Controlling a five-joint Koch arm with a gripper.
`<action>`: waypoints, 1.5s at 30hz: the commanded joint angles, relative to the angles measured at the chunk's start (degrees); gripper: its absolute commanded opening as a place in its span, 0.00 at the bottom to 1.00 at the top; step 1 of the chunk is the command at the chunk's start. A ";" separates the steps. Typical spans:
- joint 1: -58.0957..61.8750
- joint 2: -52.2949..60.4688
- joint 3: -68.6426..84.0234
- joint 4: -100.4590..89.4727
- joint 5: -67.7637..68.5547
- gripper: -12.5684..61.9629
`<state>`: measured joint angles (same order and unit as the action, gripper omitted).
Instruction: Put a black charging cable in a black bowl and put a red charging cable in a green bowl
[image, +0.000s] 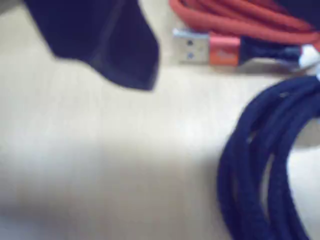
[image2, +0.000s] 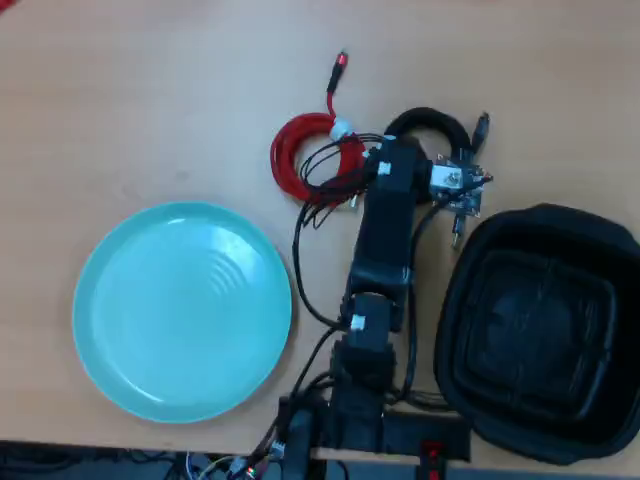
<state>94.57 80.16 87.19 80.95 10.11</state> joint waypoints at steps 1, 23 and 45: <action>1.14 -2.46 -4.83 0.53 0.62 0.95; 5.01 -18.19 -12.39 -0.70 0.70 0.54; -1.32 1.93 -27.25 3.34 8.44 0.08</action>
<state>93.25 71.37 69.61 82.97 17.84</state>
